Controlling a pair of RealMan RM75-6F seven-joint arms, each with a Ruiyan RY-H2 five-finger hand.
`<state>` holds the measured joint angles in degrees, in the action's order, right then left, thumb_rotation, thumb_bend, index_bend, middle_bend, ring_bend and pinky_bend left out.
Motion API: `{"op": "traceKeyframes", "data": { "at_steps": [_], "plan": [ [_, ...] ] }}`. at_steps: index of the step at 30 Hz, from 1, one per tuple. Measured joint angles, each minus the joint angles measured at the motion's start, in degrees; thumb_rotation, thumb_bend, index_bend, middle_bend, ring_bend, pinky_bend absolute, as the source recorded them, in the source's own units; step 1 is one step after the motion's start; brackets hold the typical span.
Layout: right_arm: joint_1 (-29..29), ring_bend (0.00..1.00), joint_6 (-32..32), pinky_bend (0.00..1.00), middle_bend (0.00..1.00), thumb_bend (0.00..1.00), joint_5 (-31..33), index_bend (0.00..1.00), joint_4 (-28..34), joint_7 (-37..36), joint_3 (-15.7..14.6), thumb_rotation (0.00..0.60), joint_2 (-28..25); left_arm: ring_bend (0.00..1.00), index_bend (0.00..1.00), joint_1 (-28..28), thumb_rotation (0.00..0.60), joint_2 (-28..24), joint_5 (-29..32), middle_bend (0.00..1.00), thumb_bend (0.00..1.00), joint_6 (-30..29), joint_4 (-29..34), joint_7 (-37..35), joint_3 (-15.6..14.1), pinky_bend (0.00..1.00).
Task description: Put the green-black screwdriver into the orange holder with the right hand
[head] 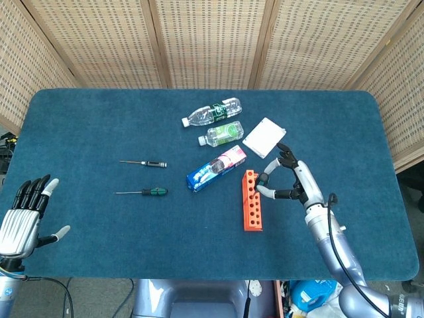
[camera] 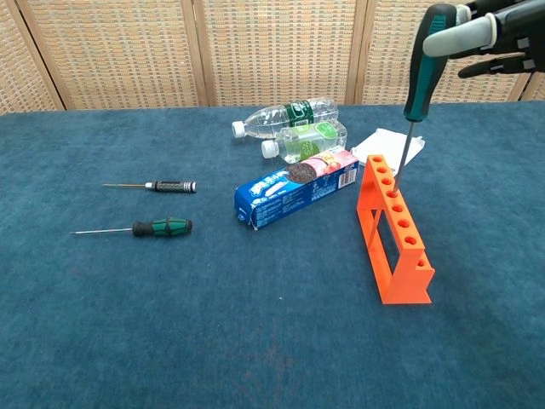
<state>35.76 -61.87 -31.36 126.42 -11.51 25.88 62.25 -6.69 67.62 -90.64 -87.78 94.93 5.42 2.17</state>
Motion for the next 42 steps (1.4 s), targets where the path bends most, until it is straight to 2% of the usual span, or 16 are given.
{"op": "traceKeyframes", "data": {
  "at_steps": [19, 42],
  "plan": [
    [-0.2, 0.0, 0.8, 0.0, 0.0, 0.2, -0.5, 0.67, -0.8, -0.8, -0.4, 0.6, 0.5, 0.0, 0.0, 0.0, 0.6, 0.0, -0.2, 0.0, 0.0, 0.1, 0.0, 0.1, -0.1, 0.0],
    [-1.2, 0.0, 2.8, 0.0, 0.0, 0.2, -4.6, 0.67, -4.5, -3.7, -2.7, 0.6, 5.1, 0.0, 0.0, 0.0, 0.6, 0.1, -0.1, 0.0, 0.0, 0.2, -0.1, 0.0, -0.2, 0.0]
  ]
}}
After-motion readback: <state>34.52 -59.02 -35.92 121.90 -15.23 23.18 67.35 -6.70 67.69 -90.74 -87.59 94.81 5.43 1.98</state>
